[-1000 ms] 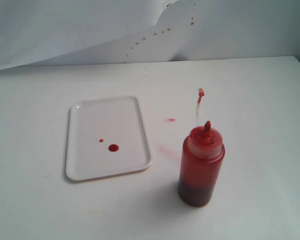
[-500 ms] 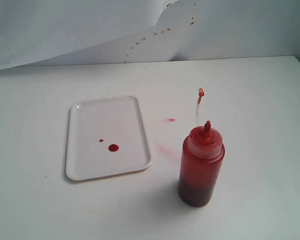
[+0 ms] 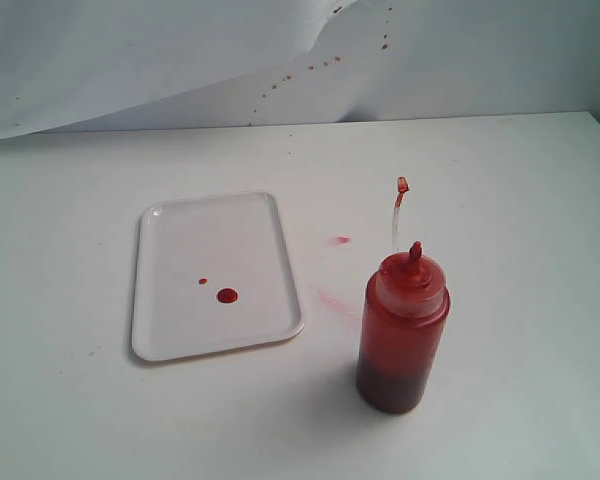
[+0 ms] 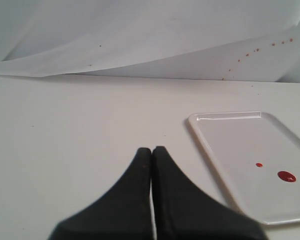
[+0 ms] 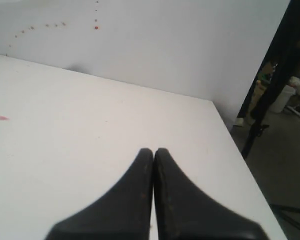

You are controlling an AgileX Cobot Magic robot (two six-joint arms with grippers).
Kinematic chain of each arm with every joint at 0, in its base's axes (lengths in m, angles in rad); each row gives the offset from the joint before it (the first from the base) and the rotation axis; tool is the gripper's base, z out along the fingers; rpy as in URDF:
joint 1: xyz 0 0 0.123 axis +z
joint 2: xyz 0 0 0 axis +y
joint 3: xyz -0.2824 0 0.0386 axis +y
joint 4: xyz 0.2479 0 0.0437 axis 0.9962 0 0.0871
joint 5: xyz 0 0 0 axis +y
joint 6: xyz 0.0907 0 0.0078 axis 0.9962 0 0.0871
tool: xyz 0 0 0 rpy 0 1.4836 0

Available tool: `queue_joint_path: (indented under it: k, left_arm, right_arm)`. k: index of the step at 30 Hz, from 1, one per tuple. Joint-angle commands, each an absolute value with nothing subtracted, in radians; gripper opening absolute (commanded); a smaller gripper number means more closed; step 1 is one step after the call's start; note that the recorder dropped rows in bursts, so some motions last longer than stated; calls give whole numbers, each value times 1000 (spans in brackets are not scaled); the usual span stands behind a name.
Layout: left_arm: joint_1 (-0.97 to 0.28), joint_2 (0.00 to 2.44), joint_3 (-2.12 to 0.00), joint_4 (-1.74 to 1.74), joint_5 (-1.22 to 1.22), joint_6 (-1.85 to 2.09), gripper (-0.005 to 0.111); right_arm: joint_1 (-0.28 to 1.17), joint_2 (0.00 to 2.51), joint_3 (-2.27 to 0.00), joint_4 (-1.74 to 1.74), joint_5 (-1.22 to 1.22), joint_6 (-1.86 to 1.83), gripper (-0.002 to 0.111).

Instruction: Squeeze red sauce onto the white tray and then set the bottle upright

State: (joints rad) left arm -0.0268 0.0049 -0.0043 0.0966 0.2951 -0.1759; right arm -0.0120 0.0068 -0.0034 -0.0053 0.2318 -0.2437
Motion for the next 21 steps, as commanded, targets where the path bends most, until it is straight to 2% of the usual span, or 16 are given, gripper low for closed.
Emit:
queue_joint_path:
  k: [1, 12, 21]
  left_arm:
    - [-26, 0, 0, 97, 288, -174, 0]
    - [-26, 0, 0, 97, 288, -174, 0]
    - [-26, 0, 0, 97, 288, -174, 0]
  right_arm:
    - [-8, 0, 0, -16, 234, -141, 0]
    - [-8, 0, 0, -20, 233, 37, 0]
    - [-8, 0, 0, -183, 327, 194, 0]
